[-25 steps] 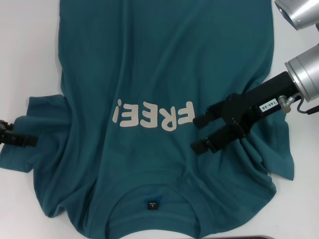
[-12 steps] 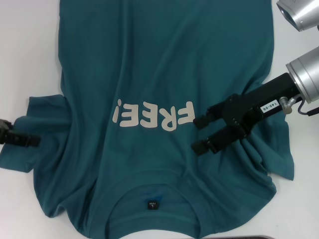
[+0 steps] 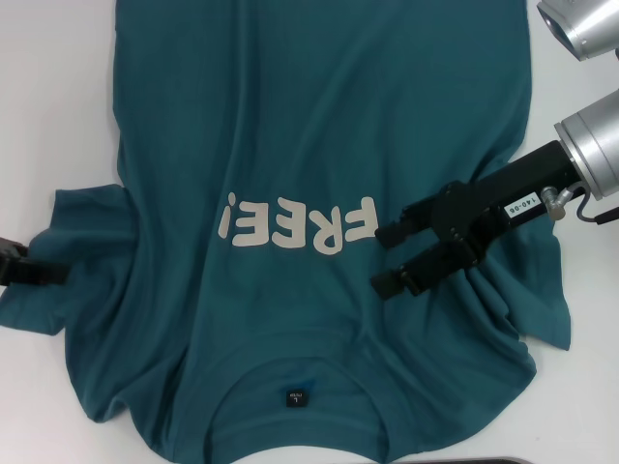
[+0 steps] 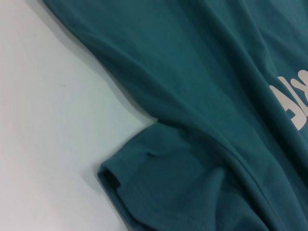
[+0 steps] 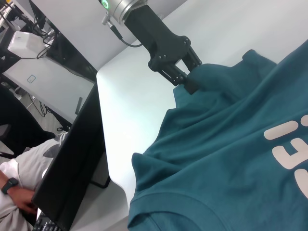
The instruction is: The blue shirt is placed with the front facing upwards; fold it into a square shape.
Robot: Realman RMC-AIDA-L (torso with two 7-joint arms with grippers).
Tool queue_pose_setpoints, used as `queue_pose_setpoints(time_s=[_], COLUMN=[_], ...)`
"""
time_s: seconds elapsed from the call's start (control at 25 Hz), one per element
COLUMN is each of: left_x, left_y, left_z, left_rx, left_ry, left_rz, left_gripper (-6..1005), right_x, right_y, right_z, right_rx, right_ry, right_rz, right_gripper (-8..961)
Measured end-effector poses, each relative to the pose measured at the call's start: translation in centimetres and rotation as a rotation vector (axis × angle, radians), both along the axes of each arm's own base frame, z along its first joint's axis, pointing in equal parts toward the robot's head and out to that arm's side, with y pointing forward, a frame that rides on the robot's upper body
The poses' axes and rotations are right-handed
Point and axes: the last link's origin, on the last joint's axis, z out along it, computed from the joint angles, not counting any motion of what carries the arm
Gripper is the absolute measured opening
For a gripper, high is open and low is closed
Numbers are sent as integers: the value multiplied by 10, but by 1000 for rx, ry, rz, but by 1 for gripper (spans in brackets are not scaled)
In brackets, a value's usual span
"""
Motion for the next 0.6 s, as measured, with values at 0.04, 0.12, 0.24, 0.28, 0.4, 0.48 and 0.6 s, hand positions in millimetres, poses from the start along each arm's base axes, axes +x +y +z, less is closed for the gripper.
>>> queue_pose_setpoints(time_s=[0.04, 0.12, 0.24, 0.28, 0.4, 0.48, 0.6], left_x=[0, 0, 1, 1, 1, 2, 2], left_y=[0, 1, 1, 1, 2, 2, 3], left_z=[0, 0, 0, 0, 0, 0, 1], left_rx=[1, 2, 0, -1, -1, -1, 2], left_ry=[0, 1, 3, 3, 4, 4, 3], left_rz=[0, -1, -4, -5, -7, -8, -8], left_gripper=[481, 389, 291, 258, 170, 123, 53], right_x=[0, 0, 0, 0, 0, 0, 0], right_y=[0, 0, 0, 0, 0, 0, 0], right_z=[0, 0, 0, 0, 0, 0, 0], right_rx=[0, 1, 1, 1, 1, 1, 1], right_ry=[0, 0, 0, 0, 0, 0, 0], right_rz=[0, 0, 0, 0, 0, 0, 0], right_gripper=[936, 936, 936, 936, 936, 936, 936])
